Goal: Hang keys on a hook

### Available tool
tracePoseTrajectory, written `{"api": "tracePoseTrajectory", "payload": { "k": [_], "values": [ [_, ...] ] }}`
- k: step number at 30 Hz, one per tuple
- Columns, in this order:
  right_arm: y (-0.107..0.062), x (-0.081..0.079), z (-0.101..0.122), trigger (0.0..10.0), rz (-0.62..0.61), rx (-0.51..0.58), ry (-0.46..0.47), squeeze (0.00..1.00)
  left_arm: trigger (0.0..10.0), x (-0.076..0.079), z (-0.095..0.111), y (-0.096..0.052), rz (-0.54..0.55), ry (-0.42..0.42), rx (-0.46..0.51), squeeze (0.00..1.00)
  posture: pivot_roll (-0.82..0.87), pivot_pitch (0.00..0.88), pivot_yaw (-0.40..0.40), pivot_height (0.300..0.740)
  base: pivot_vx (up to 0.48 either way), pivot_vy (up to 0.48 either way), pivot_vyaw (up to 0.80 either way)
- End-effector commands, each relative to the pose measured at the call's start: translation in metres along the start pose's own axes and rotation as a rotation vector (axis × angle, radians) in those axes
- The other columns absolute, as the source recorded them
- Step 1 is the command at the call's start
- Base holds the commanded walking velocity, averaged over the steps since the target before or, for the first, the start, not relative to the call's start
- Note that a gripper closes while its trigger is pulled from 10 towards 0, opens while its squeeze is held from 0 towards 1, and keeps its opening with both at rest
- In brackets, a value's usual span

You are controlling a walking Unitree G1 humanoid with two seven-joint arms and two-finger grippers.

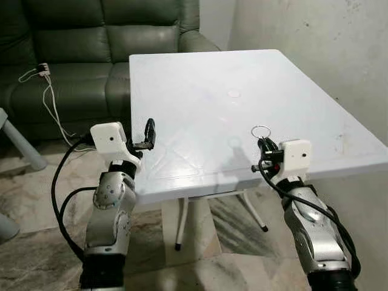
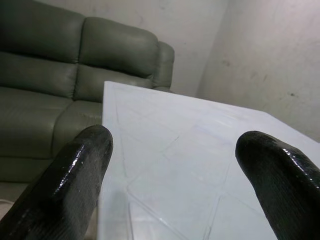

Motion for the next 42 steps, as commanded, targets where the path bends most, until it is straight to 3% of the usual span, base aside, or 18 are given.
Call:
{"api": "tracePoseTrajectory", "payload": {
  "k": [1,15,21,24,42],
  "values": [
    [0.002,0.003,0.003,10.0,-0.006,0.007,-0.006,0.0,10.0,0.003,0.002,0.003,-0.006,-0.004,0.011,0.0,0.01,0.0,-0.065,0.74,0.0,0.0,-0.73],
    [0.0,0.001,-0.001,10.0,-0.015,0.002,0.002,0.0,10.0,0.004,-0.009,-0.001,-0.01,0.026,-0.019,0.0,0.0,0.0,-0.056,0.74,0.0,0.0,-0.74],
    [-0.001,0.0,-0.002,10.0,-0.014,-0.002,0.004,0.0,10.0,0.003,-0.012,-0.002,0.002,0.011,-0.025,0.0,0.0,0.0,-0.063,0.74,0.0,-0.429,-0.74],
    [-0.002,0.001,-0.002,10.0,-0.015,-0.005,0.0,0.0,10.0,0.003,-0.013,-0.002,0.014,-0.036,-0.032,0.0,0.0,0.0,-0.068,0.74,0.0,0.0,-0.74],
    [-0.003,-0.002,-0.002,10.0,0.01,-0.016,-0.007,0.0,10.0,0.001,-0.014,-0.006,0.043,-0.03,-0.04,0.0,0.01,0.0,-0.081,0.74,0.0,0.0,-0.74]
  ]
}}
Point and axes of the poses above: a point about 5 cm out from each wrist's last joint towards the gripper, its own y axis pointing out of the wrist towards the gripper, its own z axis along the axis of the wrist's last joint, x = y × z, the point moved 5 cm from there along y, pointing out of the wrist towards the gripper, and after that the axes turned 8 degrees about y, right-handed, at the moved point
